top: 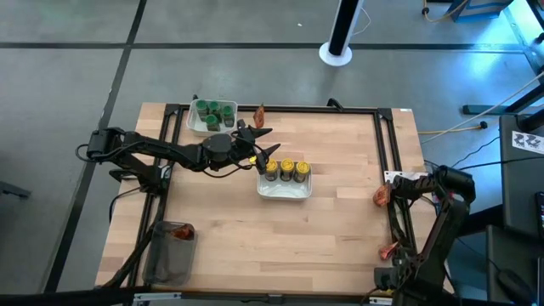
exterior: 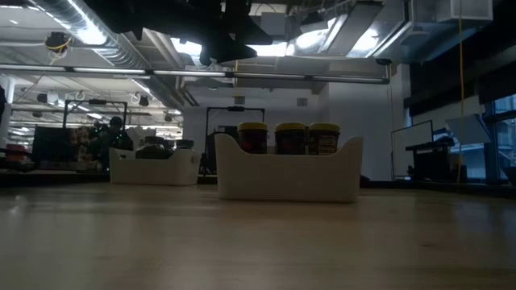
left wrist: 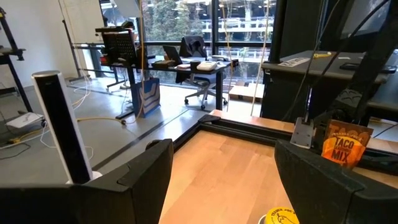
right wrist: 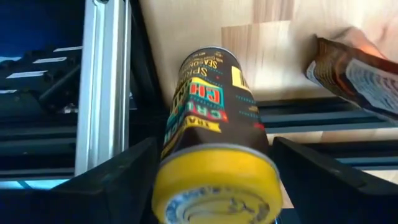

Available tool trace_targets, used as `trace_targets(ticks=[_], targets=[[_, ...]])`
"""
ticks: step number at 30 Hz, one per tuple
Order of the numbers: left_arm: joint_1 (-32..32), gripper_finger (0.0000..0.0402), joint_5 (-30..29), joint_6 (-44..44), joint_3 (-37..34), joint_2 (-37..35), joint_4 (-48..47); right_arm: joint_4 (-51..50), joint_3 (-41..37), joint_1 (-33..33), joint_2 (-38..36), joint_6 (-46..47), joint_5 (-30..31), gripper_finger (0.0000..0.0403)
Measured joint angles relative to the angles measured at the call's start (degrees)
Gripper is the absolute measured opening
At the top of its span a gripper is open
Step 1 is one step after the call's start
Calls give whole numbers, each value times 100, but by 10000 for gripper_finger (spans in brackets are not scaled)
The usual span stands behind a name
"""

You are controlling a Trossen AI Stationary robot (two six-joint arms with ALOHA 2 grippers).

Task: Sort spices by type
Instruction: Put the yellow seasoning bottle into the bottom white bin

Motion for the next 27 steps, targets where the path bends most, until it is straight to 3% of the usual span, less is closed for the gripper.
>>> trace_targets(ticks=[4,10,18,27], targets=[[0,265,0,0,1,0,0,14,0,0,82,-49,-9,298],[0,265,0,1,2,0,0,21,0,-1,85,-50,-46,227],[0,265,0,3,0,0,-24,-31,-4,-393,20,320,-519,227],[-2,265,0,5,0,0,-174,131,-4,-1490,-431,232,-98,227]])
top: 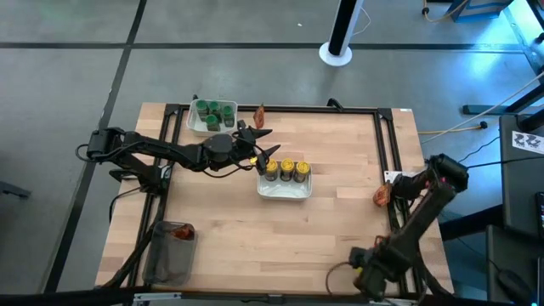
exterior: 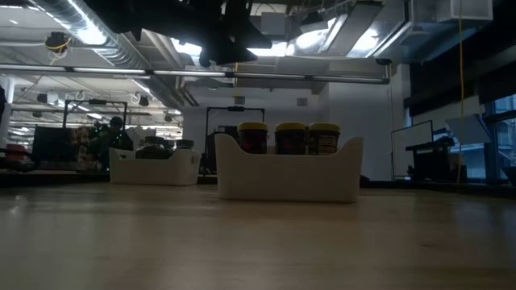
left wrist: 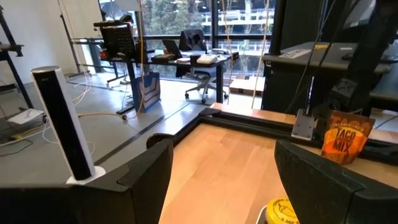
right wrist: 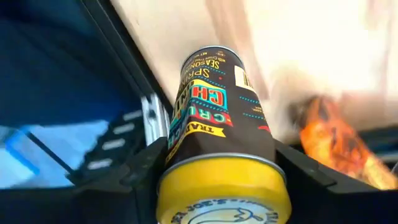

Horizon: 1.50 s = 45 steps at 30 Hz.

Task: Sort spices by type
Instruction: Put the yellow seasoning bottle into the bottom white bin

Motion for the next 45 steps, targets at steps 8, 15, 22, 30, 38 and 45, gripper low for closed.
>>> trace_targets(ticks=[8,15,22,30,38,45], targets=[[-40,265,0,297,0,0,-64,-184,2,-897,-436,-927,663,230],[-49,265,39,294,0,0,-301,-471,2,-1849,-629,-2190,1206,232],[-95,265,42,162,0,0,-466,-452,2,-2671,-629,-3504,1740,230],[-125,265,585,-21,0,0,-664,-952,649,-3307,-627,-4491,2645,230],[-297,226,943,-152,0,0,-669,-1176,1656,-3806,-627,-5275,3782,233],[-507,132,1156,106,0,0,-715,-827,1792,-4178,-627,-5949,3998,233]])
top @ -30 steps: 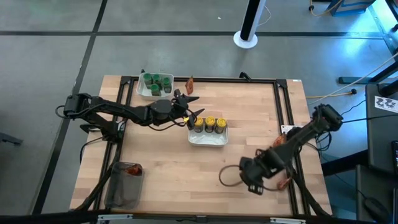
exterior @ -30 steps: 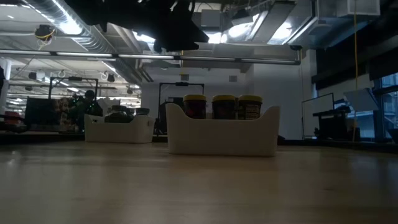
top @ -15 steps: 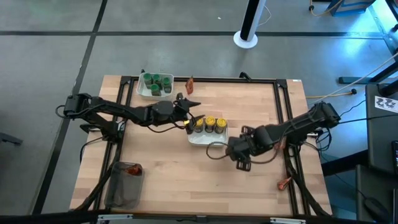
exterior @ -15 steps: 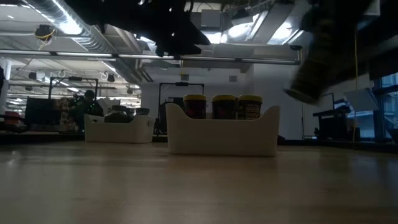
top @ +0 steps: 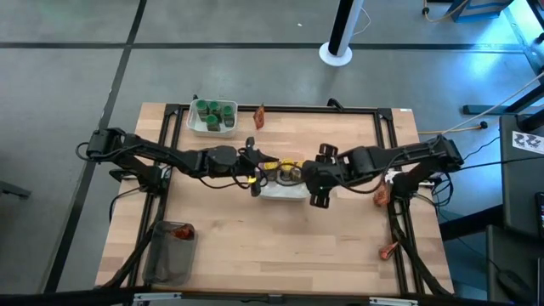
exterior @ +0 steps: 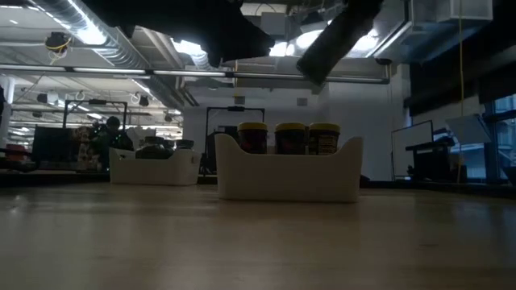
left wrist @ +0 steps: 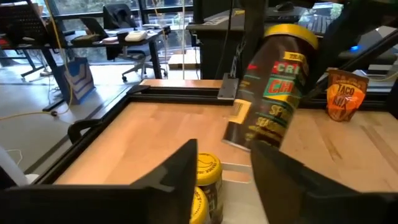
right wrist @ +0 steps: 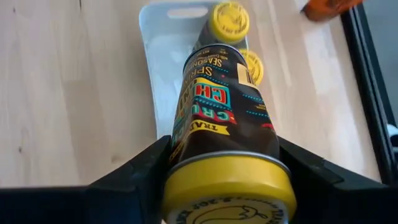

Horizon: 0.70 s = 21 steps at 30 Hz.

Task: Sort spices by type
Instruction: Put the yellow seasoning bottle into the bottom white bin

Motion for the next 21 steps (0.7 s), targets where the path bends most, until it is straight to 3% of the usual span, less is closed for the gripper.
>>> trace_targets(ticks=[9,21], targets=[[-27,9,-2,-110,1,95,5,624,0,-80,0,-570,-2,230],[-101,4,144,-113,13,361,445,765,-13,-78,72,-714,106,230]])
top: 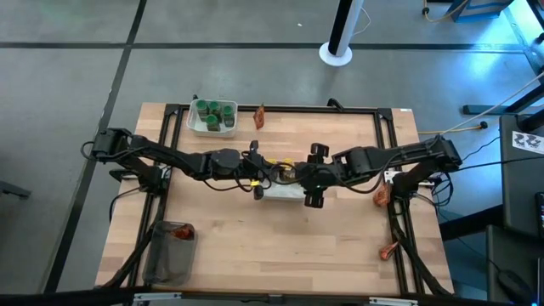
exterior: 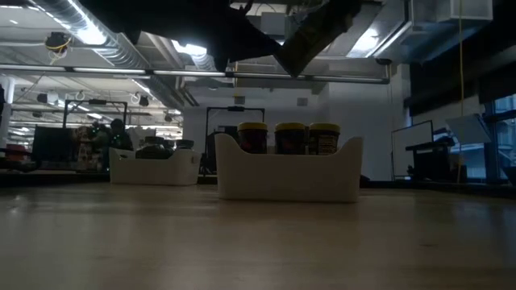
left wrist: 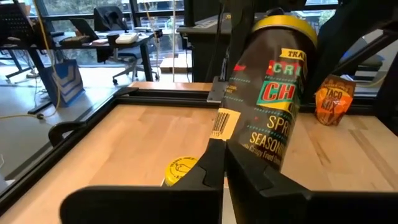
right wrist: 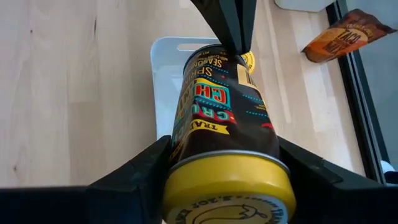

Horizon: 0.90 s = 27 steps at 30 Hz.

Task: Sort spices by type
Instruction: Put the yellow seasoning bottle into the bottom white bin

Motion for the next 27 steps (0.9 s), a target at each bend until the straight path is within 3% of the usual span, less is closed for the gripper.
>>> trace_targets(ticks=[27], targets=[[20,3,6,4,0,9,-154,686,33,2,0,-367,304,233]])
